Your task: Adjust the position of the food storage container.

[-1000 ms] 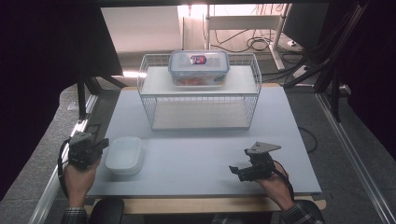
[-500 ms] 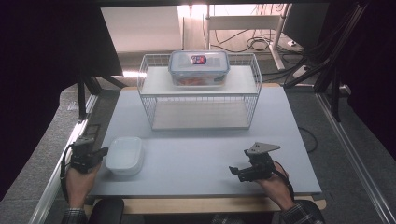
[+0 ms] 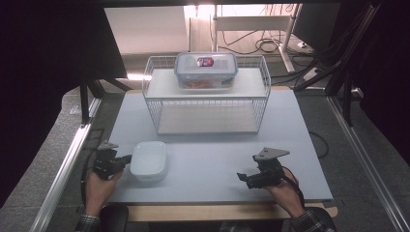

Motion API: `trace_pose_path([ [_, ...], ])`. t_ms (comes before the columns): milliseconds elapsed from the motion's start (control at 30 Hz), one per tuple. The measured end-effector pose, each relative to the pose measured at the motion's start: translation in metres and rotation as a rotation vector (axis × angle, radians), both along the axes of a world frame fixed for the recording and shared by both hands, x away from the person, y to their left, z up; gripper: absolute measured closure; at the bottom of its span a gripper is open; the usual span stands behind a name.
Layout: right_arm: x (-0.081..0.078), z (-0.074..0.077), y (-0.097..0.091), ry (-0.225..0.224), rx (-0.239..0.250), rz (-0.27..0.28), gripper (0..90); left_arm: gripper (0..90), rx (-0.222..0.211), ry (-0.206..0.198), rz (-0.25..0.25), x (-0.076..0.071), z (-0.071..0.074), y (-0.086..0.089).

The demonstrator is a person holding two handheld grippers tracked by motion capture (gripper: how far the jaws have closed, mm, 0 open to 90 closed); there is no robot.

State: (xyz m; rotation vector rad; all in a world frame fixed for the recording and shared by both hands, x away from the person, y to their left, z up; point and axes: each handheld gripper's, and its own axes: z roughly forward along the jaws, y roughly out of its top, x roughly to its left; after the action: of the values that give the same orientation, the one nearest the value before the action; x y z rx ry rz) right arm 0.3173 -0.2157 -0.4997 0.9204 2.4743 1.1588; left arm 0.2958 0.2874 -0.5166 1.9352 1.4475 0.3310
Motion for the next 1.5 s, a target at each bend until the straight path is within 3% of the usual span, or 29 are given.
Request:
trace_pose_path([
  [100,0.000,0.000,0.000,0.000,-0.002,0.000,8.9,90.0,0.014,0.023,-0.024,-0.002,-0.002,-0.011],
  [500,-0.001,0.001,0.000,-0.005,-0.003,0.001,9.0,90.0,-0.018,0.041,-0.177,-0.012,0.000,-0.050],
  [900,0.000,0.001,0.000,0.006,0.035,-0.013,8.7,90.0,-0.063,0.005,-0.365,-0.013,0.003,-0.109],
  [967,0.000,0.001,0.001,0.004,0.045,-0.018,8.5,90.0,-0.052,-0.002,-0.406,-0.010,0.003,-0.121],
  [1033,-0.001,0.001,0.001,0.005,0.048,-0.022,7.8,90.0,-0.006,-0.004,-0.441,-0.009,0.003,-0.130],
  [1133,-0.001,0.002,0.002,0.024,0.055,-0.023,5.1,89.8,0.088,-0.018,-0.385,-0.008,0.003,-0.123],
  [1167,-0.001,0.002,0.002,0.034,0.062,-0.020,4.5,89.8,0.102,-0.021,-0.343,-0.005,0.002,-0.114],
  [1233,0.000,0.002,0.005,0.071,0.063,-0.016,4.3,89.8,0.078,-0.027,-0.292,0.002,0.002,-0.099],
  [1267,0.000,0.002,0.007,0.098,0.055,-0.008,5.9,89.7,0.071,-0.037,-0.269,0.006,0.002,-0.093],
  [1333,-0.003,0.004,0.013,0.104,0.042,0.010,25.0,89.8,0.046,-0.055,-0.245,0.016,0.002,-0.086],
  [1400,-0.005,0.009,0.021,0.102,0.015,0.039,48.9,89.8,0.031,-0.060,-0.258,0.023,0.001,-0.087],
  [1500,-0.005,0.011,0.036,0.089,-0.002,0.079,67.4,89.8,0.051,-0.055,-0.289,0.026,-0.002,-0.097],
])
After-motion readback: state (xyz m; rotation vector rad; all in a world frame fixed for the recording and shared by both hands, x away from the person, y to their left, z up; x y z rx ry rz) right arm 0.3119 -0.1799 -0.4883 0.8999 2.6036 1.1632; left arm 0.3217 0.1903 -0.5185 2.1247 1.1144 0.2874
